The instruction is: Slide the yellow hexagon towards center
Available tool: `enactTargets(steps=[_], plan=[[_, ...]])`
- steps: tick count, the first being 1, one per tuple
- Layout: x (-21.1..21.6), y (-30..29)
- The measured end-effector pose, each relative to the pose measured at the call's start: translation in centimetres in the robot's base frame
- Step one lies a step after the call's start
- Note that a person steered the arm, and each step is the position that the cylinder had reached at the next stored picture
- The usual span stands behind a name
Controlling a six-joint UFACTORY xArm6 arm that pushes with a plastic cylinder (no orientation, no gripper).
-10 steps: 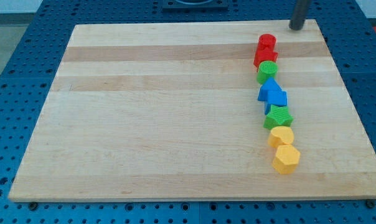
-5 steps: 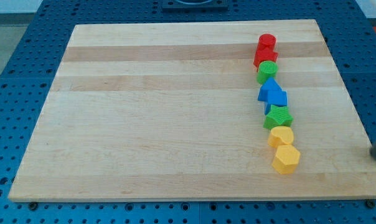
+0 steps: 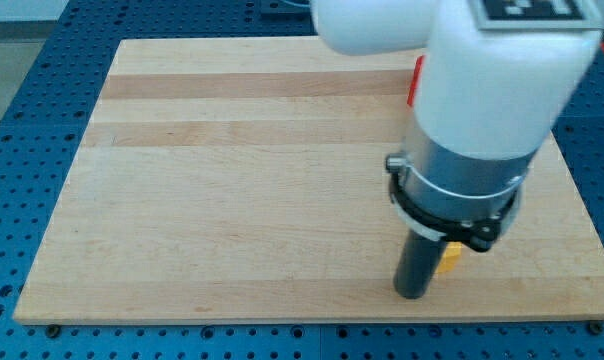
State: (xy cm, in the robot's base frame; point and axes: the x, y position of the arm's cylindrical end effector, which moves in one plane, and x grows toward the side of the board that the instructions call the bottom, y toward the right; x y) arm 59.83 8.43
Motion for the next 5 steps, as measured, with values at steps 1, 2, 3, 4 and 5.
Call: enactTargets(steps=[1, 2, 3, 4, 5], plan=[[-0.1, 1.3], [2.0, 5.5], [1.1, 7.4], [-2.0, 7.3], [-3.1, 5.9]])
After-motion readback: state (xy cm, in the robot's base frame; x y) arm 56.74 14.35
